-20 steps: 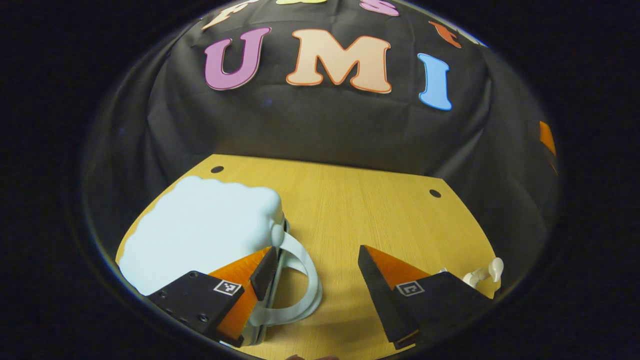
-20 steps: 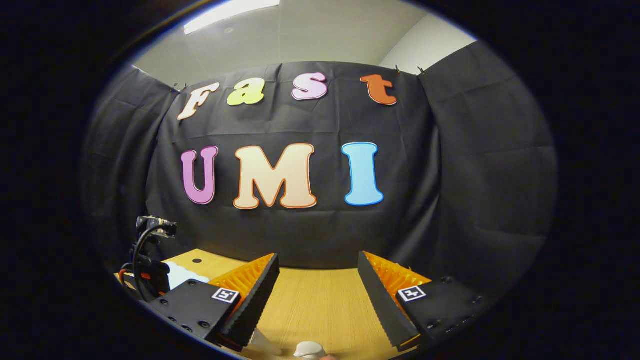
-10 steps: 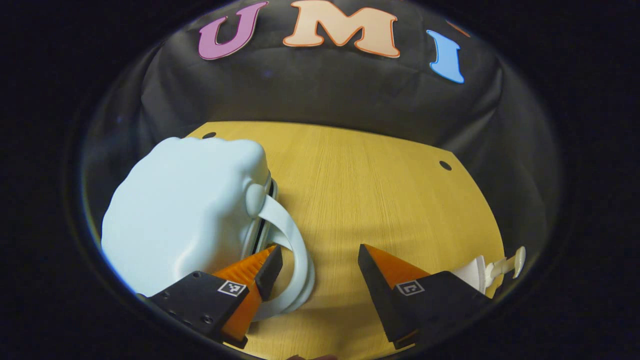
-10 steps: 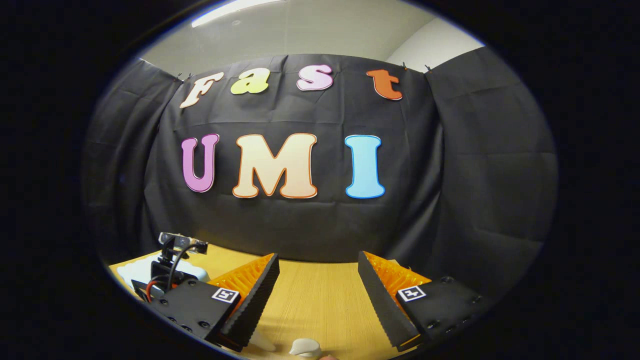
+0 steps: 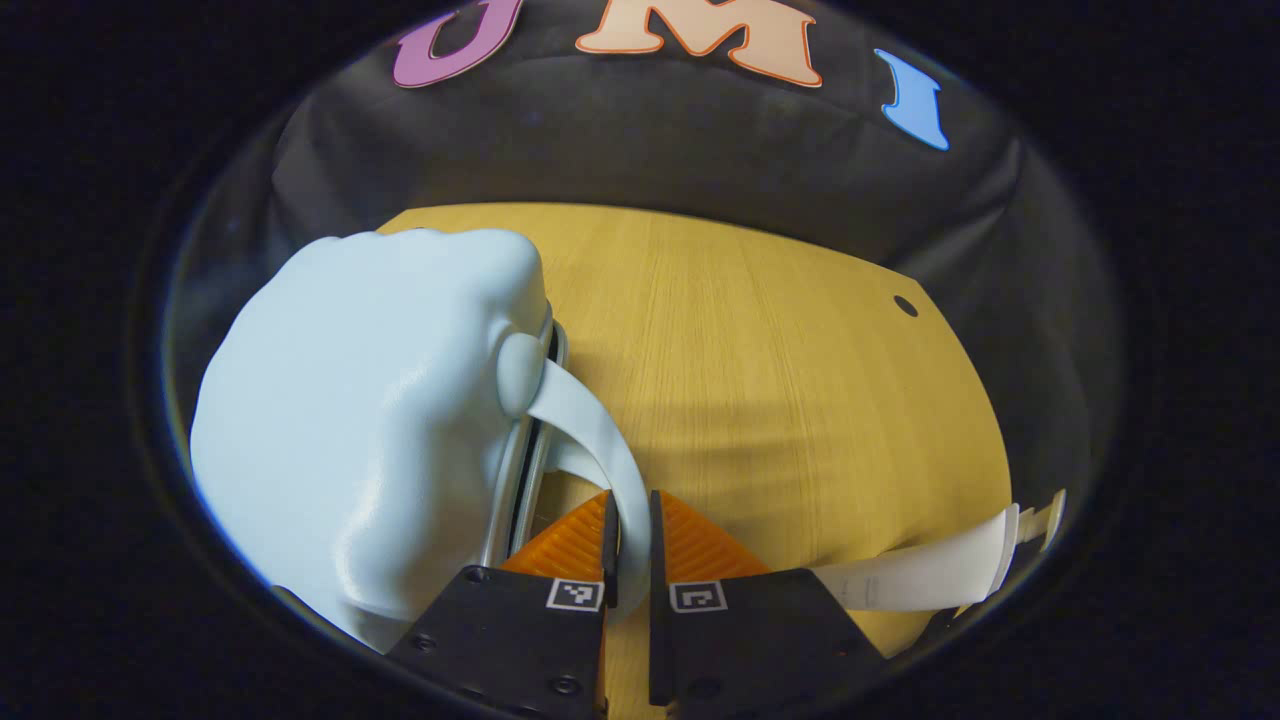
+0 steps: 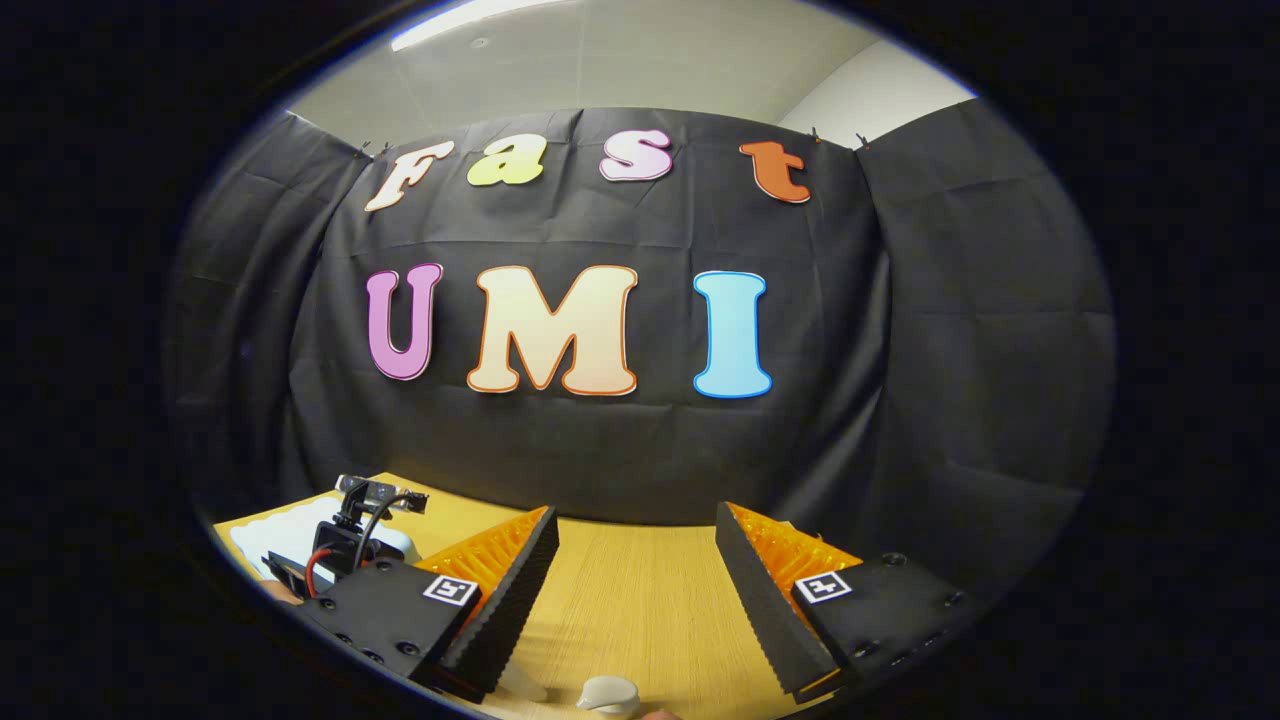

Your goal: First open the suitcase, pack the skin care products into it, and then close the suitcase.

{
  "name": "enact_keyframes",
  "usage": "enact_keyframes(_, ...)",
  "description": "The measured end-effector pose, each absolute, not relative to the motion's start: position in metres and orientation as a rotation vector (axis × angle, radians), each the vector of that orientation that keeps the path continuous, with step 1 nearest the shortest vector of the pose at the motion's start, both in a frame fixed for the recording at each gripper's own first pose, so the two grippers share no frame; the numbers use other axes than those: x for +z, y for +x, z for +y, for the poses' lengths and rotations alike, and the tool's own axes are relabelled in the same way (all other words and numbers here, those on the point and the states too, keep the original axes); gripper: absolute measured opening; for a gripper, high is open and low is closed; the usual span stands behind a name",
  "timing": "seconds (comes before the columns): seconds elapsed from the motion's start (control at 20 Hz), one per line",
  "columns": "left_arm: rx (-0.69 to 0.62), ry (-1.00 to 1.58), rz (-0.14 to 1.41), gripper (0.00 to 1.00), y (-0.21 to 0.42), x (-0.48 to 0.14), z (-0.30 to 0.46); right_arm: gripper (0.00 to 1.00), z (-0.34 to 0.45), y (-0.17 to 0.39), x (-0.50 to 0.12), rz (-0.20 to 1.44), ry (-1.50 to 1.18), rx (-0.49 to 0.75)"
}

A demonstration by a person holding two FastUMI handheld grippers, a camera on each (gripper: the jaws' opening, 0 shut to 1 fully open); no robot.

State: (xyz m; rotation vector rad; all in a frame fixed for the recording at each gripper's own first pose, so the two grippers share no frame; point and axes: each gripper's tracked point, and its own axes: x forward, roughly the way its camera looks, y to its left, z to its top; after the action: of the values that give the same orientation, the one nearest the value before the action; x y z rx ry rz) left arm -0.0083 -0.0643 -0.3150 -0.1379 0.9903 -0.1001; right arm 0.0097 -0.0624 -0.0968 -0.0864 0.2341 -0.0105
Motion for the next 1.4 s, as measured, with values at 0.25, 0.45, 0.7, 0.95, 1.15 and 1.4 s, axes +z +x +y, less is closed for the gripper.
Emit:
enact_keyframes(0.25,-0.121,-0.011,0.938,0.02,-0.001,-0.282,-0.062,0.99,-0.054,0.01,-0.092,0.217,-0.081,0.008)
enact_keyframes(0.45,-0.16,-0.052,0.912,0.0,0.001,-0.25,-0.057,1.0,-0.042,0.008,-0.091,0.204,-0.067,0.03)
enact_keyframes(0.7,-0.161,-0.044,0.839,0.0,0.011,-0.201,-0.037,0.99,-0.024,0.008,-0.092,0.199,-0.037,0.051)
enact_keyframes(0.95,-0.157,-0.078,0.789,0.0,0.01,-0.157,-0.001,0.99,-0.004,0.008,-0.093,0.196,-0.02,0.074)
enact_keyframes(1.15,-0.123,-0.073,0.727,0.0,0.015,-0.124,0.041,1.0,0.009,0.007,-0.093,0.194,-0.011,0.088)
enact_keyframes(1.4,-0.088,-0.093,0.675,0.0,0.016,-0.094,0.094,1.0,0.028,0.004,-0.09,0.186,-0.013,0.096)
